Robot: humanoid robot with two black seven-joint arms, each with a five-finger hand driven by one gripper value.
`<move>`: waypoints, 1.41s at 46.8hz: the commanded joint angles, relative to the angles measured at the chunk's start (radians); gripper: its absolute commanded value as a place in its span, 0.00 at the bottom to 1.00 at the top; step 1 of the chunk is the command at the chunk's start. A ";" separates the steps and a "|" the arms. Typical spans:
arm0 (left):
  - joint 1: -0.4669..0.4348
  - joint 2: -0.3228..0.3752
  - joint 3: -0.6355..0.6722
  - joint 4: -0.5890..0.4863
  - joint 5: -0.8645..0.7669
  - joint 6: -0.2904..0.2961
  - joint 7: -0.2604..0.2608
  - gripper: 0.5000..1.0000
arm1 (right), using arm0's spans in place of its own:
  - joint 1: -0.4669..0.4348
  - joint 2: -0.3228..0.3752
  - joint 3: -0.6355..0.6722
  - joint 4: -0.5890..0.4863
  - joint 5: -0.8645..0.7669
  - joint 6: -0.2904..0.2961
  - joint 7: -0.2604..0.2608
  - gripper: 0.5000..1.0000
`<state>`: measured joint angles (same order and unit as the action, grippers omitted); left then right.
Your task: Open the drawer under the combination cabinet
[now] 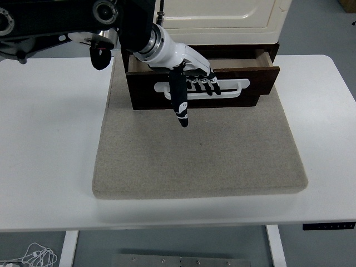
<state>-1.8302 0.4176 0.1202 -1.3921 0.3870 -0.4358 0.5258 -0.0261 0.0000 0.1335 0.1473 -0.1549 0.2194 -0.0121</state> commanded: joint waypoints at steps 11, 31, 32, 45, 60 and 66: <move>0.000 0.003 -0.002 -0.019 -0.002 -0.007 0.000 1.00 | 0.000 0.000 0.000 0.000 0.000 0.000 0.000 0.85; -0.007 0.024 -0.025 -0.021 -0.010 -0.066 0.000 1.00 | 0.000 0.000 0.000 0.000 0.000 0.000 0.000 0.85; -0.009 0.026 -0.025 -0.022 -0.010 -0.069 0.000 1.00 | 0.000 0.000 0.000 0.000 0.000 0.000 0.000 0.85; -0.012 0.047 -0.053 -0.041 -0.016 -0.101 -0.001 1.00 | 0.000 0.000 0.000 0.000 0.000 0.000 0.000 0.85; -0.003 0.070 -0.214 -0.048 -0.037 -0.150 -0.013 1.00 | 0.000 0.000 0.000 0.000 0.000 0.000 0.000 0.85; 0.011 0.070 -0.329 -0.039 -0.037 -0.150 -0.030 1.00 | 0.000 0.000 0.000 0.000 0.000 0.000 0.000 0.85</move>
<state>-1.8245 0.4878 -0.1536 -1.4370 0.3492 -0.5862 0.5066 -0.0261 0.0000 0.1334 0.1473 -0.1549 0.2194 -0.0124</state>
